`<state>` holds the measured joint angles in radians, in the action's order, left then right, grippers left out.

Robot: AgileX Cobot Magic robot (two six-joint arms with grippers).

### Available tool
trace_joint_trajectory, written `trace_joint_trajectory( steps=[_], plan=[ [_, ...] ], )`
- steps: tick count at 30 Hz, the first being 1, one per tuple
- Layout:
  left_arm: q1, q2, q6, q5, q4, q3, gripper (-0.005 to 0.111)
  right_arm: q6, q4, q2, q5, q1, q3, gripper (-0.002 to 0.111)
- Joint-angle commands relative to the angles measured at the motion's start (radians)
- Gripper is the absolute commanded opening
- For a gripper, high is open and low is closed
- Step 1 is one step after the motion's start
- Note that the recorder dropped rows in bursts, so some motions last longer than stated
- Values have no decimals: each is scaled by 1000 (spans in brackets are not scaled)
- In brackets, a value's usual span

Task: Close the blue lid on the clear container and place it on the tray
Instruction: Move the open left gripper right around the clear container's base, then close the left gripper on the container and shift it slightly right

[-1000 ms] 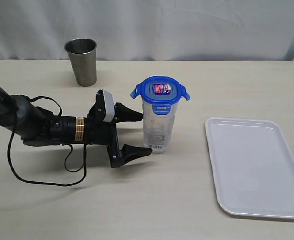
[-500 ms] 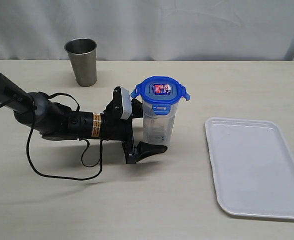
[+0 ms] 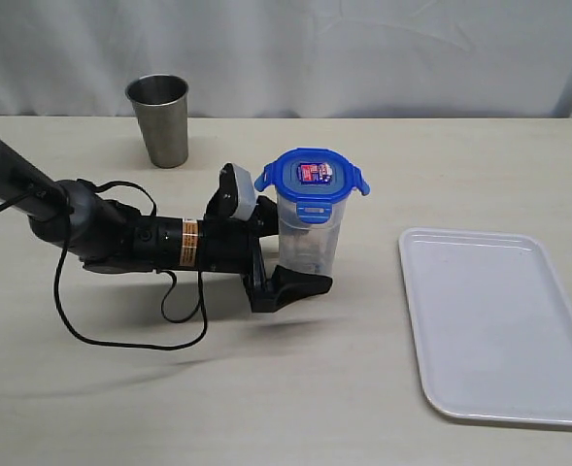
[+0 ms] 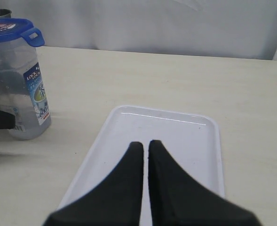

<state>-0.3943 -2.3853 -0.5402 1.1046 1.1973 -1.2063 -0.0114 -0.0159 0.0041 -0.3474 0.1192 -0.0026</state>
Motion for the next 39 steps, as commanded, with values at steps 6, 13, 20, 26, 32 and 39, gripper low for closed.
trace_joint_trajectory(
  steps=[6,13,20,26,32,39],
  plan=[
    [-2,-1,-140,15,-14,-6,104,4,1,-4,2,-6,3,4],
    [-2,-1,-150,9,-14,-6,104,4,1,-4,2,-6,3,4],
    [-2,-1,-82,8,-13,-6,104,4,1,-4,2,-6,3,4],
    [-2,-1,-82,8,-3,-6,104,4,1,-4,2,-6,3,4],
    [-2,-1,-82,52,20,-6,104,4,1,-4,2,-6,3,4],
    [-2,-1,-82,97,18,-6,104,4,1,-4,2,-6,3,4]
  ],
)
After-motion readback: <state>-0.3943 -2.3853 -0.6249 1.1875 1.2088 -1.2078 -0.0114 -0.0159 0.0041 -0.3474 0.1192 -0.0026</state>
